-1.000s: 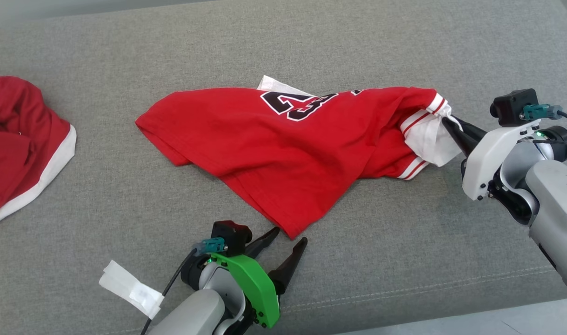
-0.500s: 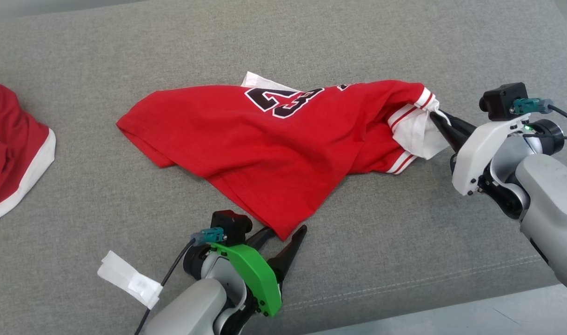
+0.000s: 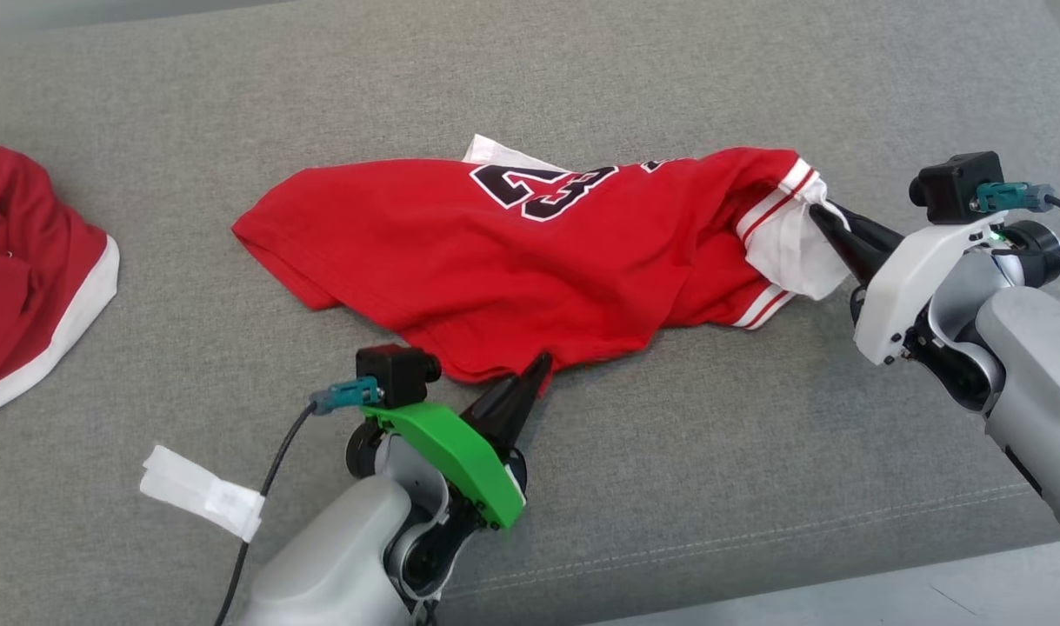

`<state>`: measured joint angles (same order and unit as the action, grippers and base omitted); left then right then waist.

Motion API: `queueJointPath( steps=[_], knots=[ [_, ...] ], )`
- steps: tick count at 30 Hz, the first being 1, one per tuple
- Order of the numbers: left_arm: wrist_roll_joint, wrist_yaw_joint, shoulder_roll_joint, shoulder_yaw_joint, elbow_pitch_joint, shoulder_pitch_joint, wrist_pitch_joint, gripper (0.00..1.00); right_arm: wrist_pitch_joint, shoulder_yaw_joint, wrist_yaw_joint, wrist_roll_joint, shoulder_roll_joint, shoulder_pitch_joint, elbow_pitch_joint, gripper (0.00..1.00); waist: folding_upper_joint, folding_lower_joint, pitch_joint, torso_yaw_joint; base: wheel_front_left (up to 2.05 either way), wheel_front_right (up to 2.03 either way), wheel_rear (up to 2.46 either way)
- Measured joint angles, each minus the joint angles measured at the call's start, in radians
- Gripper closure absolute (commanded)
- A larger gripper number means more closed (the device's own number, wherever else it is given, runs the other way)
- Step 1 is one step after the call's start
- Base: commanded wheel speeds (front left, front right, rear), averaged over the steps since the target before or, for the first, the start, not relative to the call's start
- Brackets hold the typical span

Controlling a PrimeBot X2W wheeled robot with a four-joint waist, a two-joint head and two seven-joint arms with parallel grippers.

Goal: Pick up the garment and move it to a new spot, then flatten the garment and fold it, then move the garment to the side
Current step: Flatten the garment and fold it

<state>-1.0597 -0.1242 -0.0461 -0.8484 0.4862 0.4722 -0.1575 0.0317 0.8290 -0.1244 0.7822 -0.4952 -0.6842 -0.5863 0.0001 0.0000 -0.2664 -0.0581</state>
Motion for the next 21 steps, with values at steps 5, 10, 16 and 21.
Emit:
queueJointPath(
  steps=[5,10,16,21],
  knots=[
    [-0.079,0.000,0.000,0.039,-0.044,0.049,0.077,1.00,-0.003,0.032,0.000,0.021,-0.007,0.000,0.041,1.00,0.0000,0.0000,0.005,0.026,0.00,0.00,0.00],
    [-0.148,0.000,-0.025,0.089,-0.040,0.105,0.164,1.00,-0.012,0.051,0.000,0.026,-0.010,-0.017,0.056,1.00,0.0000,0.0000,0.015,0.047,0.00,0.00,0.00],
    [-0.245,0.005,-0.049,0.156,0.007,0.130,0.237,0.84,-0.025,0.060,0.000,0.029,-0.012,-0.059,0.061,1.00,0.0000,0.0000,0.018,0.054,0.00,0.00,0.00],
    [-0.284,0.044,-0.045,0.178,0.066,0.173,0.293,0.57,-0.041,0.083,0.000,0.034,-0.007,-0.079,0.056,1.00,0.0000,0.0000,0.004,0.056,0.00,0.00,0.00]
  ],
)
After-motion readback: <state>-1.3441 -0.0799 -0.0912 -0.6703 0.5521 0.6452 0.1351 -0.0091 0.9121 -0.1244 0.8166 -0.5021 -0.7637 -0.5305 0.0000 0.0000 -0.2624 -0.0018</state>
